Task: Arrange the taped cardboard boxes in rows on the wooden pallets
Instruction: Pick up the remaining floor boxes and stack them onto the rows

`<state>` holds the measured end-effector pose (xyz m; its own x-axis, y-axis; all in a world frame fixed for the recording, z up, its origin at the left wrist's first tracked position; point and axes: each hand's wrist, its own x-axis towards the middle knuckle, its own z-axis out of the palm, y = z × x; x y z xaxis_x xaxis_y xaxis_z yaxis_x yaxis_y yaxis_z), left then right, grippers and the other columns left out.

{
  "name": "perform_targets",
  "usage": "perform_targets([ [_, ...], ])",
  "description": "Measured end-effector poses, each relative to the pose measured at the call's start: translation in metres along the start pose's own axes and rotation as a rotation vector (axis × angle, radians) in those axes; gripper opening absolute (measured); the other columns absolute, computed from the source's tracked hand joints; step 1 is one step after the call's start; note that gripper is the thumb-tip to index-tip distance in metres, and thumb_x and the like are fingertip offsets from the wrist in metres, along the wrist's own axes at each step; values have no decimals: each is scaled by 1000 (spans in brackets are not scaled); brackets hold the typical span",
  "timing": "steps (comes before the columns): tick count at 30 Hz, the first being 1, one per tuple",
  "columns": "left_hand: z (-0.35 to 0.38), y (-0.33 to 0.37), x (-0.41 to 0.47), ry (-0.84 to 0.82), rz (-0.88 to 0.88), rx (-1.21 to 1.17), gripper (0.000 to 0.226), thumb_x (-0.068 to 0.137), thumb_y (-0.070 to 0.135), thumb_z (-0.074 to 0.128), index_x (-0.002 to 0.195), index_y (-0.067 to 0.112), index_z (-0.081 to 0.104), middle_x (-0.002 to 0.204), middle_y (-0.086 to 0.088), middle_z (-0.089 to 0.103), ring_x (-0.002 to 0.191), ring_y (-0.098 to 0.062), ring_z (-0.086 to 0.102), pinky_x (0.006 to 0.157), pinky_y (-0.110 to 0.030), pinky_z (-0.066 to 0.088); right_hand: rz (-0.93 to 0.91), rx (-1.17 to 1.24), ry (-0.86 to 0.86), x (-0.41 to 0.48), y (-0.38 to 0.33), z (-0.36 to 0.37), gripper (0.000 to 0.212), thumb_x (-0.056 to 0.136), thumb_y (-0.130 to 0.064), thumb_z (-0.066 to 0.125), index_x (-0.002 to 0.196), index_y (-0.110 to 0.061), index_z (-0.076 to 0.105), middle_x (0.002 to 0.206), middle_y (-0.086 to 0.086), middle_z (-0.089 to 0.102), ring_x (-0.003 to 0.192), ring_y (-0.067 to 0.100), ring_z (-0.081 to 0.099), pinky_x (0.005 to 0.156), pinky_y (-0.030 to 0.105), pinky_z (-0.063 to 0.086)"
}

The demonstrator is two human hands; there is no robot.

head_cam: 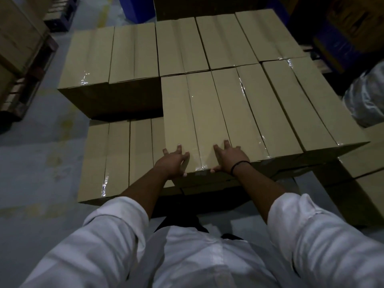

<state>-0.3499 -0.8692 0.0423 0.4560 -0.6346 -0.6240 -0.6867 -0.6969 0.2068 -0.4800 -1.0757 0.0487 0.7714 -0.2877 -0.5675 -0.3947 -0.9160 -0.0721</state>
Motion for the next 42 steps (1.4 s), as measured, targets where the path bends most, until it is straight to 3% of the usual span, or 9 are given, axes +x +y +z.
perform_targets([
  [24,-2,-1,0,-28,12,33,92,92,38,73,163,30,16,171,-7,-12,146,-64,-6,111,-73,33,26,1,-22,4,-4,1,108,81,-63,72,161,-29,8,169,17,-2,143,60,21,107,65,42],
  [30,-9,7,-6,-25,5,44,91,93,37,73,164,26,16,171,-12,-12,146,-65,0,117,-70,24,46,53,-64,-1,-5,1,111,82,-58,74,161,-30,2,169,13,-9,147,57,10,113,66,33],
  [32,-17,5,-3,-46,5,19,88,91,41,74,162,29,23,171,-14,-8,147,-62,10,119,-70,19,37,79,-78,-1,-2,-6,108,83,-62,72,161,-28,6,170,10,-6,148,54,11,115,66,29],
  [34,-29,4,0,-53,-7,-5,77,89,48,72,155,35,34,170,-13,3,147,-59,19,116,-70,26,37,85,-61,-2,0,-17,96,83,-68,65,157,-26,21,169,9,5,148,47,18,112,66,28],
  [38,-62,31,2,113,-1,-32,60,99,57,48,155,36,37,170,-8,17,149,-50,23,113,-63,36,98,168,61,-13,8,-35,80,88,-71,54,152,-26,33,167,5,17,149,38,19,114,64,23],
  [42,-92,83,9,252,120,6,69,97,57,55,158,32,35,170,-8,19,151,-43,23,116,-55,34,166,316,203,-41,27,-47,74,96,-66,47,157,-28,28,169,5,13,153,34,13,120,59,19],
])
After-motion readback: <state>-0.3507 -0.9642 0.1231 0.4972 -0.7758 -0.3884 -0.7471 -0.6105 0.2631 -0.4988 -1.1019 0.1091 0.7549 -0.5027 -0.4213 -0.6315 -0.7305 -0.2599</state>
